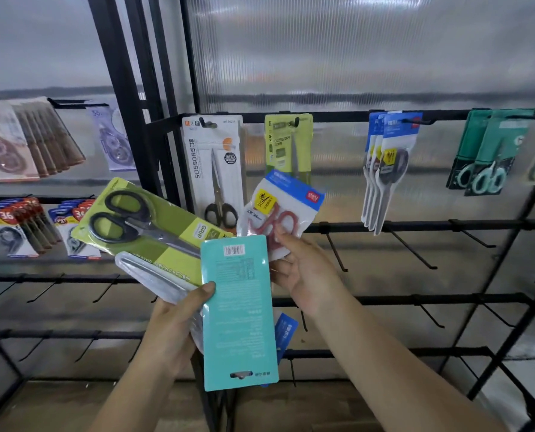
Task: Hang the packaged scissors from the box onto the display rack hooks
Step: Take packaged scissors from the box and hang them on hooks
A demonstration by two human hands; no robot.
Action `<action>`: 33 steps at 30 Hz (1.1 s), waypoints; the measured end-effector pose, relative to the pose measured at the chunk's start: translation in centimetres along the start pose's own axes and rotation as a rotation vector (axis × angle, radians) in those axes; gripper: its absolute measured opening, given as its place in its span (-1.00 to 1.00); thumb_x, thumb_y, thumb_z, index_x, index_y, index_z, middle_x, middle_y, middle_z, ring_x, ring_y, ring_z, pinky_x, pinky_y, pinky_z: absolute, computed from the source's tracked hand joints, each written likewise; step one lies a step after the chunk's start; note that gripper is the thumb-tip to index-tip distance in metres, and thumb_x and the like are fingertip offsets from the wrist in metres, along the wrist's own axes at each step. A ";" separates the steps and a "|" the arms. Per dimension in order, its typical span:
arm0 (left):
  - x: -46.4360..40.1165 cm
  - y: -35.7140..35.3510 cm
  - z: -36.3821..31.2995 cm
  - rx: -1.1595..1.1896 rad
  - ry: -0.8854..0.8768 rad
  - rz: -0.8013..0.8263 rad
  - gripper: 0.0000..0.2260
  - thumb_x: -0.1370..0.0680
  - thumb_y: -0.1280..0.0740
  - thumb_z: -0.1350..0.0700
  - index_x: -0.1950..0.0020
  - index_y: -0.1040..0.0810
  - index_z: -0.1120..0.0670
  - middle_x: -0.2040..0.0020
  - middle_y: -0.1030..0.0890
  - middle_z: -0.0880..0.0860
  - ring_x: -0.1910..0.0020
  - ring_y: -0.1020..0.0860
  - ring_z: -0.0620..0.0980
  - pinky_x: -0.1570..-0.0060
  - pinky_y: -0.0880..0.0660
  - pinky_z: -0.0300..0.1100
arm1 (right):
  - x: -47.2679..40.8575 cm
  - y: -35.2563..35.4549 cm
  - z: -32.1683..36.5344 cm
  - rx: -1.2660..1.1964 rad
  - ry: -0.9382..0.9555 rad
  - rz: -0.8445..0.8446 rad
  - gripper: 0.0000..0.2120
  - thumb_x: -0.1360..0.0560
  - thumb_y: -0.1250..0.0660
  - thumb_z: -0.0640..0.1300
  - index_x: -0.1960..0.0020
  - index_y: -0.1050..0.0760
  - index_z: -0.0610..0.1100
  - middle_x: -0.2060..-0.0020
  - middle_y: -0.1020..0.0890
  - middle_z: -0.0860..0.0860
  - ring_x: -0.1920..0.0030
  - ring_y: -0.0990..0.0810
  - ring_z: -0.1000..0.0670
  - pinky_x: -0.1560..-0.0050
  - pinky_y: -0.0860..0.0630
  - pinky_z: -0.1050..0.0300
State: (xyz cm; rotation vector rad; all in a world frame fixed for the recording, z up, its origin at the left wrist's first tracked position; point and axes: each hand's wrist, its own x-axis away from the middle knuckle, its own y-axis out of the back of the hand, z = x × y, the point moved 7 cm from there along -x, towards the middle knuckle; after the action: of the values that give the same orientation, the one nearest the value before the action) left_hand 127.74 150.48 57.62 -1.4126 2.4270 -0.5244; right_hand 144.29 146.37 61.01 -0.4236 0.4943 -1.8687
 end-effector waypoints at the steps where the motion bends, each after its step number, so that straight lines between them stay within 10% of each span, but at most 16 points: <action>1: 0.0 -0.3 0.0 -0.005 0.002 0.012 -0.12 0.05 -0.68 -0.08 -0.20 -0.53 0.16 -0.13 -0.63 0.20 -0.06 -0.62 0.21 0.11 -0.62 0.04 | 0.2 0.5 0.7 0.010 0.035 -0.025 -0.69 -0.48 -0.34 -0.06 -0.18 -0.50 -0.16 -0.01 -0.67 -0.13 0.10 -0.69 -0.06 0.18 -0.59 0.09; 8: -0.8 -5.5 0.9 0.031 -0.004 0.061 -0.19 0.01 -0.66 -0.05 -0.19 -0.53 0.10 -0.09 -0.66 0.13 -0.01 -0.65 0.14 0.24 -0.61 -0.06 | 0.6 4.6 7.5 -0.028 0.203 -0.189 -0.83 -0.56 -0.25 -0.04 -0.01 -0.55 -0.10 0.08 -0.67 -0.07 0.20 -0.67 0.02 0.21 -0.61 0.11; 14: -2.9 -10.8 1.7 0.094 -0.066 0.048 -0.76 -0.52 -0.24 0.29 -0.16 -0.51 0.10 -0.03 -0.67 0.08 0.03 -0.65 0.08 0.12 -0.63 -0.01 | 1.1 7.8 13.0 -0.102 0.354 -0.231 -0.82 -0.57 -0.21 -0.20 -0.15 -0.48 -0.17 0.15 -0.67 -0.05 0.21 -0.66 0.00 0.20 -0.62 0.14; 18: -3.9 -13.4 2.8 0.143 -0.043 0.041 -0.80 -0.54 -0.22 0.30 -0.09 -0.55 0.10 -0.01 -0.68 0.08 0.10 -0.66 0.06 0.21 -0.63 -0.07 | 1.4 11.2 15.2 -0.100 0.372 -0.357 -0.80 -0.56 -0.25 -0.17 -0.14 -0.50 -0.21 0.01 -0.64 -0.15 0.12 -0.64 -0.08 0.03 -0.57 0.00; 26: -4.9 -15.7 5.3 0.184 0.026 0.015 -0.60 -0.49 -0.27 0.25 -0.34 -0.42 0.20 -0.17 -0.60 0.18 0.09 -0.66 0.06 0.28 -0.61 -0.08 | 2.7 15.6 21.8 -0.101 0.639 -0.494 -0.81 -0.50 -0.33 -0.28 0.28 -0.48 -0.13 0.44 -0.61 0.04 0.40 -0.60 0.06 0.30 -0.56 0.18; 33: -5.6 -17.3 5.6 0.096 -0.023 0.030 -0.80 -0.42 -0.30 0.24 -0.02 -0.52 0.08 0.15 -0.70 0.00 0.20 -0.68 -0.03 0.38 -0.59 -0.15 | 0.6 15.1 24.3 0.361 0.675 -0.500 -0.87 -0.49 -0.37 -0.19 0.23 -0.50 -0.15 0.32 -0.62 -0.03 0.28 -0.65 0.00 0.25 -0.61 0.15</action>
State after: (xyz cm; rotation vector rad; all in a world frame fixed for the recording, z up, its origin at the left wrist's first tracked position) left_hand 146.11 146.57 60.67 -1.3341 2.3677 -0.6059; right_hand 168.48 137.86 73.67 0.3833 0.5018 -2.5270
